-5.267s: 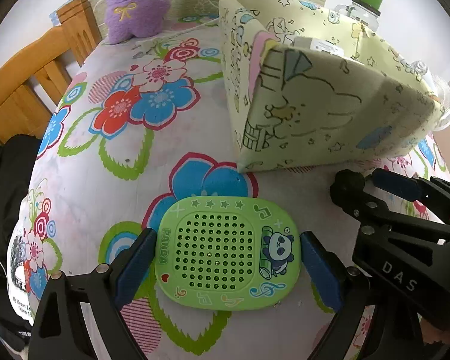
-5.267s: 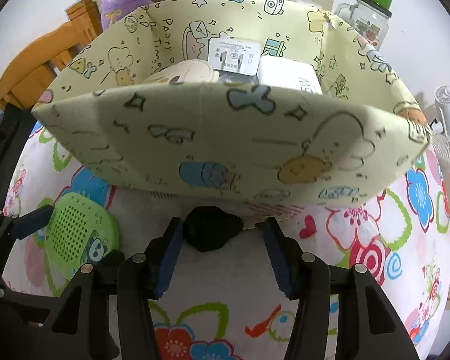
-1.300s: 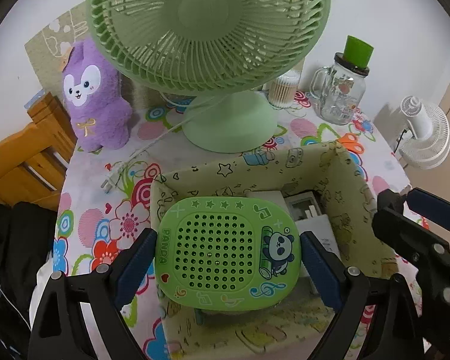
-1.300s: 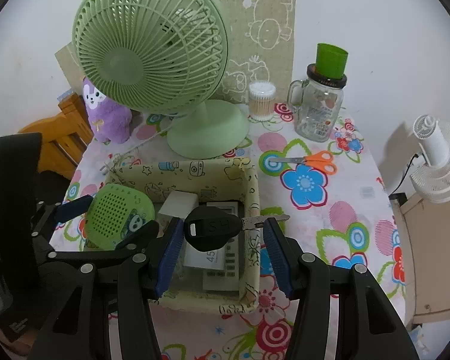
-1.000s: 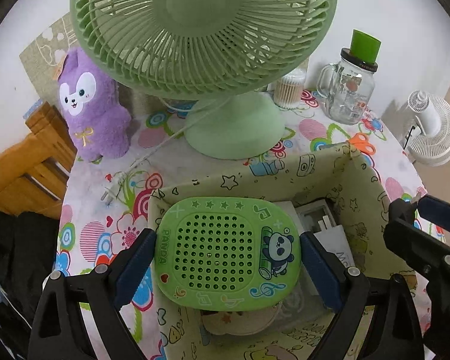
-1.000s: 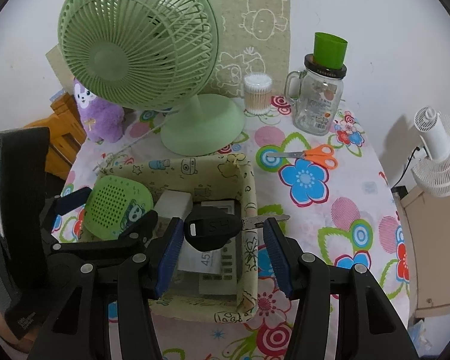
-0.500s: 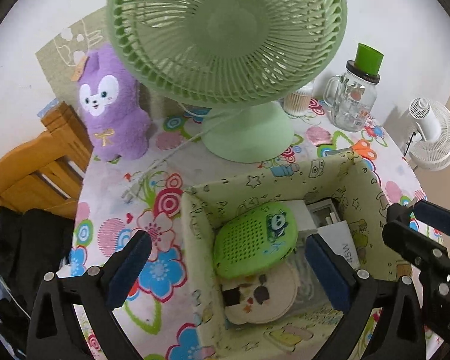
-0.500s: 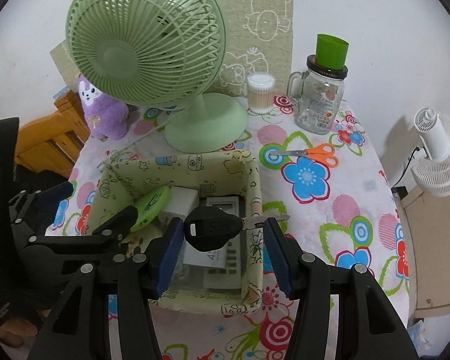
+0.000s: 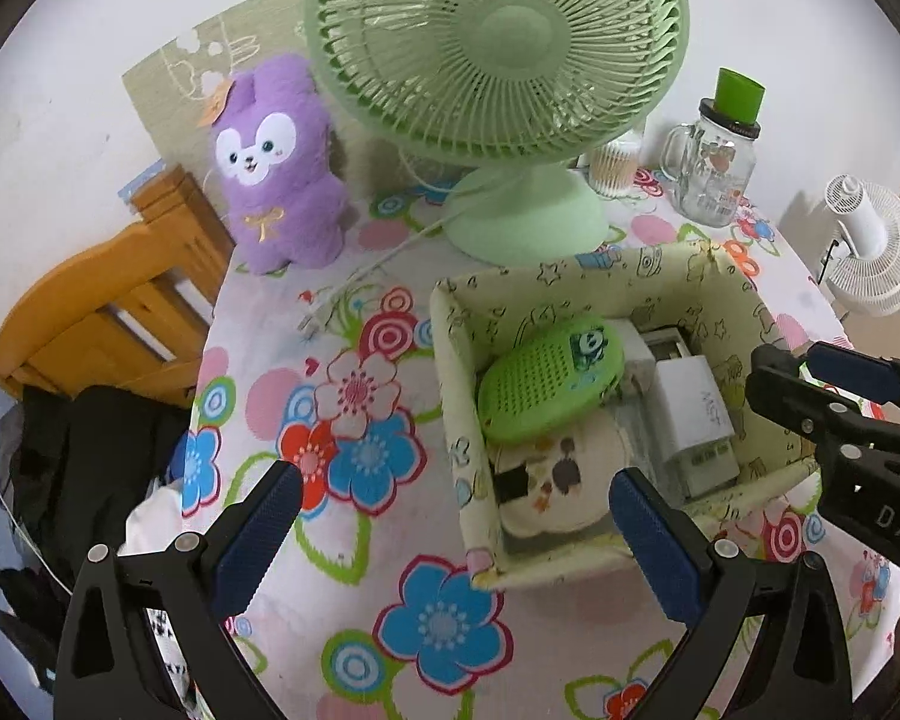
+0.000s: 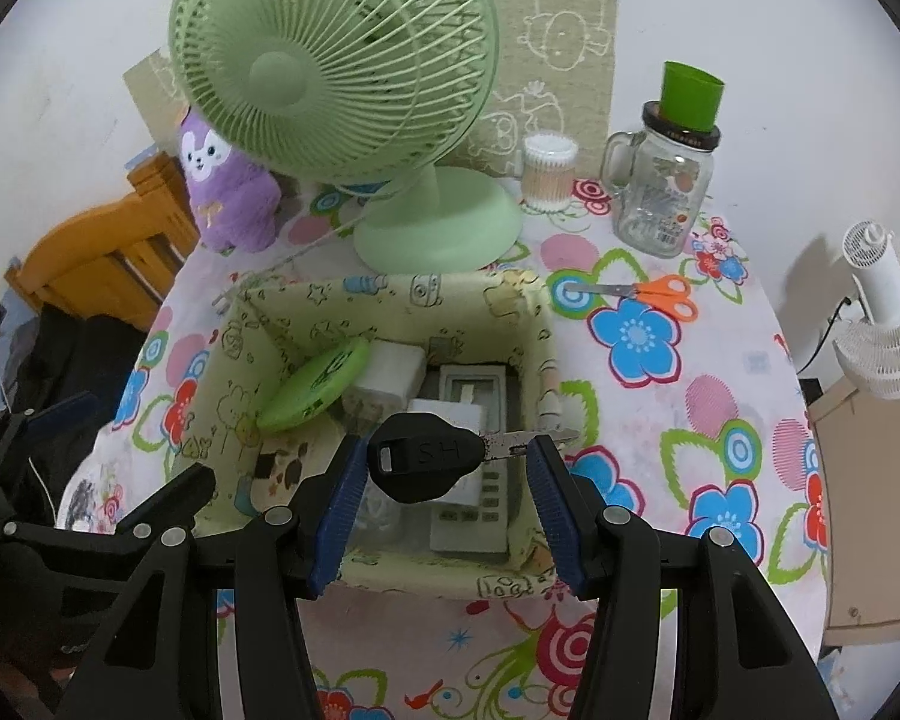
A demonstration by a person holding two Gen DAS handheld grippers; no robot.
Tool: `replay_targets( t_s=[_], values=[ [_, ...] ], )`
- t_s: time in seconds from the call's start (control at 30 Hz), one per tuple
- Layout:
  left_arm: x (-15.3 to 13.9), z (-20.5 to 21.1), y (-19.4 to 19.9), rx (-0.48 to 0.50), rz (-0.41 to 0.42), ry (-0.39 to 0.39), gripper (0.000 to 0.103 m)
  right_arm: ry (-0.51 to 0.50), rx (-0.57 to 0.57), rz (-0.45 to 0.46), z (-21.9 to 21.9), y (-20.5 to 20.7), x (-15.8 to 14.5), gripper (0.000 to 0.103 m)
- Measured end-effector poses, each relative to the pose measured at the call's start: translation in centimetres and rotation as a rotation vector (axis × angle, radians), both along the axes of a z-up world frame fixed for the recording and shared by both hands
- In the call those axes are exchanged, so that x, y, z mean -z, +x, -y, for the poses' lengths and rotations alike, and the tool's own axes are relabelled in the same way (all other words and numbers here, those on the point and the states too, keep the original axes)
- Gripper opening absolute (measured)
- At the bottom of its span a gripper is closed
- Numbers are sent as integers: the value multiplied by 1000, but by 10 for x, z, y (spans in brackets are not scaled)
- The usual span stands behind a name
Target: Organize rigid objects
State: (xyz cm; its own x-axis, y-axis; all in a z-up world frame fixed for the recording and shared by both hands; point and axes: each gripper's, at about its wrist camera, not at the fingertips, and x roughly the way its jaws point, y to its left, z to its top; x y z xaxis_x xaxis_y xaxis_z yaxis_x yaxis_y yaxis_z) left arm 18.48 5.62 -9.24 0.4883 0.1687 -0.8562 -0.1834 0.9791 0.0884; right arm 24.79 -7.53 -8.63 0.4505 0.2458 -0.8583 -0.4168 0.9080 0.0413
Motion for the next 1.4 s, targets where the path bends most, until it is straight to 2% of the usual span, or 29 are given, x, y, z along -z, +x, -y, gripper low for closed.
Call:
replay_targets(
  t_s=[0.27, 0.63, 0.73, 0.77, 0.97, 1.4],
  values=[
    [5, -4, -4, -39, -29, -42, 103, 4, -16, -41, -5, -4, 15, 57],
    [11, -5, -2, -44, -58, -43, 103, 15, -34, -108, -6, -2, 32, 58],
    [11, -7, -3, -44, -62, -45, 103, 20, -30, -121, -5, -3, 33, 62],
    [11, -7, -4, -44, -63, -46, 103, 19, -27, -123, -4, -3, 33, 66],
    [6, -8, -7, -45, -55, -60, 103, 25, -10, -110, 2, -8, 25, 74],
    [-17, -3, -27, 12, 2, -95, 103, 25, 60, -51, 18, -35, -5, 82]
  ],
)
